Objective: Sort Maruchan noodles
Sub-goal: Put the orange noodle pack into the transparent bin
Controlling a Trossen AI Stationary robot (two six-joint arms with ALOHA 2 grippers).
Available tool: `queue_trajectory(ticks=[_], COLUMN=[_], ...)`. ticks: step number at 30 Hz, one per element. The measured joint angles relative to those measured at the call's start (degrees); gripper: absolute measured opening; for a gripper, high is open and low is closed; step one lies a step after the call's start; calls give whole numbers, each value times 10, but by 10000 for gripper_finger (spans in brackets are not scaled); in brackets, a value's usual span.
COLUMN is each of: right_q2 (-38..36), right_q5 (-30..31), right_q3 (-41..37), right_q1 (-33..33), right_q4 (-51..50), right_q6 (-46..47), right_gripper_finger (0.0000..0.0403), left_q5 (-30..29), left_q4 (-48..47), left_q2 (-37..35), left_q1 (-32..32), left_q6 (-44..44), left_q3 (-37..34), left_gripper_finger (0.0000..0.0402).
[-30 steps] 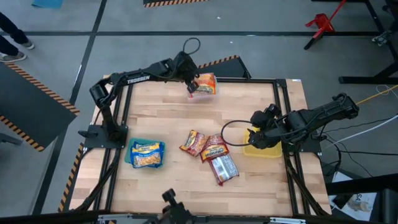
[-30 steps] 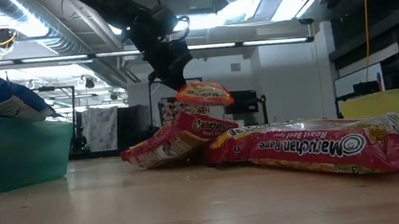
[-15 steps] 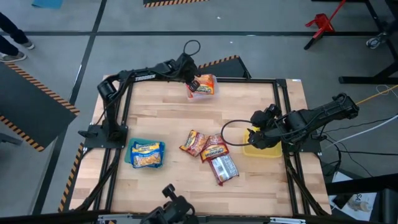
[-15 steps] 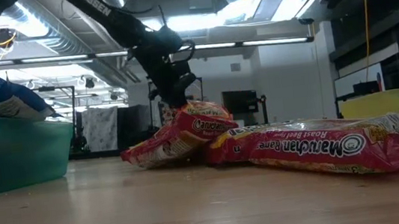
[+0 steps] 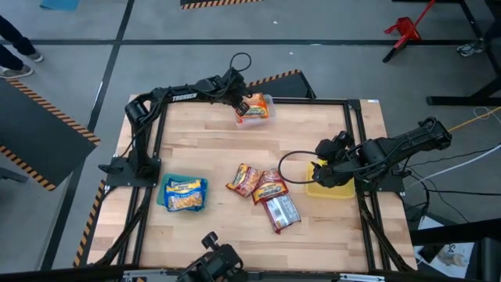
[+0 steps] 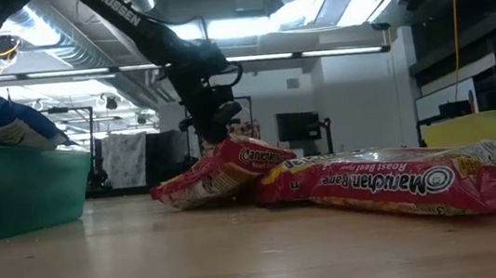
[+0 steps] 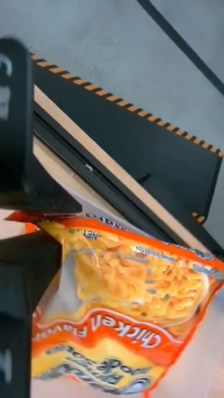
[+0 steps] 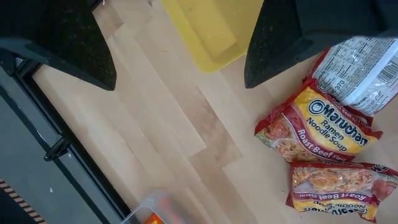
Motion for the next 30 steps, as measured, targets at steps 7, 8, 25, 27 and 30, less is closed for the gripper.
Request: queue_trajectory(ticks=[7, 8, 25, 27, 30], right_q2=[0, 0, 0, 0, 0], right_q5=[-1, -1, 3, 8, 15], right_q3=[0, 0, 0, 0, 0], right_q1=[0, 0, 0, 0, 0], right_q4=[0, 0, 1, 2, 2], right_q6=[-1, -1, -12, -12, -12], right_gripper_finger=[340, 340, 340, 340, 340], left_q5=[22, 11, -41, -21, 4], left_q4=[-43, -53, -50, 4, 84], left_q2=[0, 0, -103, -105, -90], left_q1=[-15, -17, -22, -17, -16], left_q6=[74, 87, 88, 60, 30], left_q3=[0, 0, 0, 0, 0], left_gripper_finger=[116, 124, 138, 135, 131])
